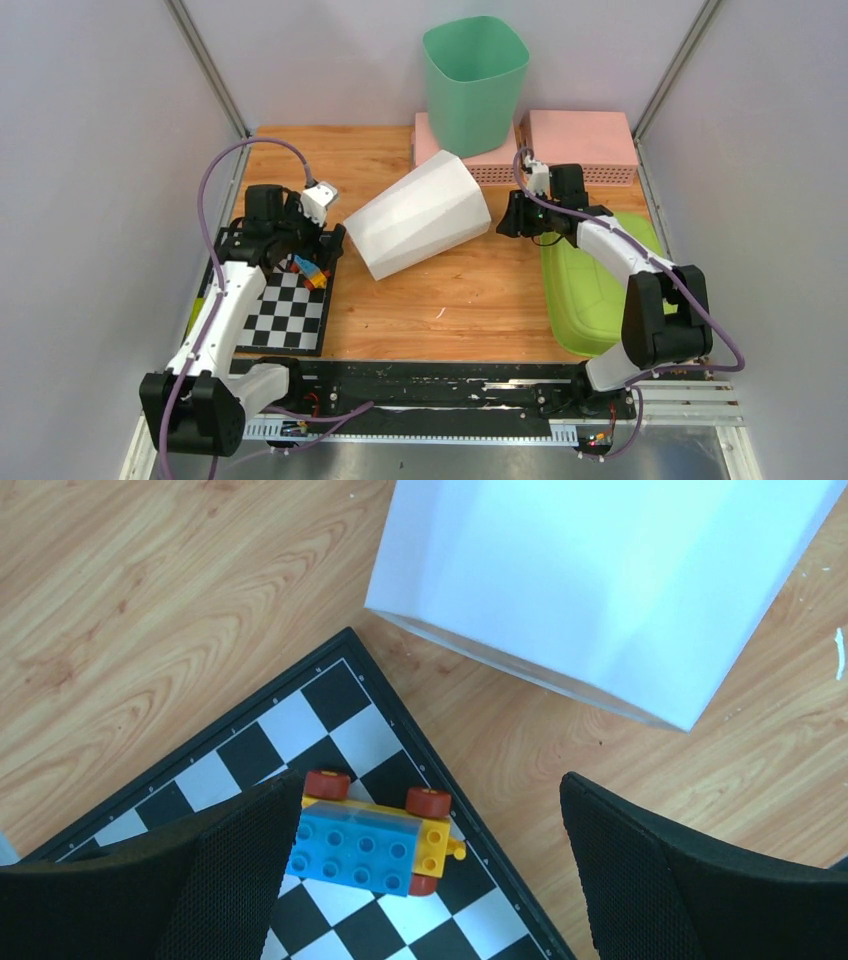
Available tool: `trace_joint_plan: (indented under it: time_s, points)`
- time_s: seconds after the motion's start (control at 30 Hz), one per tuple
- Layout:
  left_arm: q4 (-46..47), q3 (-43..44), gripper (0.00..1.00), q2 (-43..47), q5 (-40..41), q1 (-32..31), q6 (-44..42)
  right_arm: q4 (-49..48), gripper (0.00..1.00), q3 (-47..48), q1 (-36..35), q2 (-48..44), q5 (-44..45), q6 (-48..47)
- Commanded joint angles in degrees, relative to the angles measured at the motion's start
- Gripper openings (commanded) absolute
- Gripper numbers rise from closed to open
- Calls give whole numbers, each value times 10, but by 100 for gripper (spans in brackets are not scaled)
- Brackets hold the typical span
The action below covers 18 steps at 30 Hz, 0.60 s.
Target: Turn the large container upside down
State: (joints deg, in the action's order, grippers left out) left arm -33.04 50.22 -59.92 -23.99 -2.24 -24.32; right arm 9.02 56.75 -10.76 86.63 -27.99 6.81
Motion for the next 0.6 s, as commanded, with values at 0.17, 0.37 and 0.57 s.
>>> trace_joint_plan:
  time_s: [0.17, 0.37, 0.57]
  points:
    - [70, 16, 100, -67, 37, -17, 25, 6, 45, 15, -52, -18, -45, -41]
    - [69, 18, 100, -65, 34, -17, 26, 18, 49, 47, -55, -40, -50, -57]
    - [65, 28, 100, -66, 34, -16, 34, 18, 56, 129, -49, -49, -72, -21]
